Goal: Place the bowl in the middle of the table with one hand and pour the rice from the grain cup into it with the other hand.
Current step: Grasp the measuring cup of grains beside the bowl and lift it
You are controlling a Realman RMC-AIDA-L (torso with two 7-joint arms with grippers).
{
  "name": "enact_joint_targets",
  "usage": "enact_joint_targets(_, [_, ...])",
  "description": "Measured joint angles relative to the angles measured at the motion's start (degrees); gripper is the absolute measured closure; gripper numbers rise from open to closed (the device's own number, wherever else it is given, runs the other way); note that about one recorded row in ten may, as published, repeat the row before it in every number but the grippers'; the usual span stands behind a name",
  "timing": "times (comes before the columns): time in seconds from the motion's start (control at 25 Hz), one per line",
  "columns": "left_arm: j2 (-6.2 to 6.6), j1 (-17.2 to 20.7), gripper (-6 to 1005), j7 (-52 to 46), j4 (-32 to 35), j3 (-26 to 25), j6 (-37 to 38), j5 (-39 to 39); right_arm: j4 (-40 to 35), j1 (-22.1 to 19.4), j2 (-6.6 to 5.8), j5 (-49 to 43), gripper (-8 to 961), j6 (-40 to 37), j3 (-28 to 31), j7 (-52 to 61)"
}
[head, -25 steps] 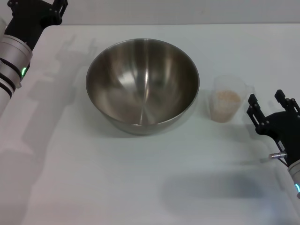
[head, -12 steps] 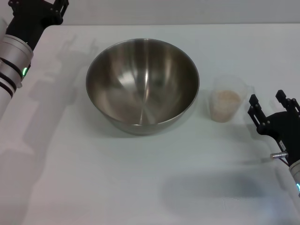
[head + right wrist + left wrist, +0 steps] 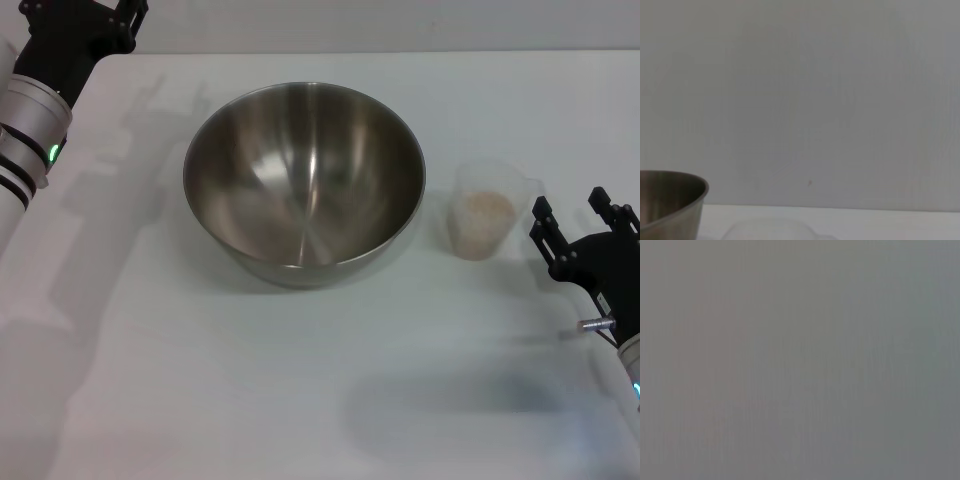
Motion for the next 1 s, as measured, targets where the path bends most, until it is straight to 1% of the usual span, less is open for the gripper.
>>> enact_joint_targets(0.48, [0.0, -0.7, 417, 0.12, 0.3, -0.22, 0.05, 0.0, -0.67, 1.96, 0.0, 0.01, 282, 1.73, 0.0, 0.49])
enact_joint_targets(1.0, [-0.05, -0.97, 418, 1.05, 0.18, -0.27, 0.04, -0.06, -2.44, 2.65, 0.0, 0.0, 282, 2.04, 0.17, 2.71])
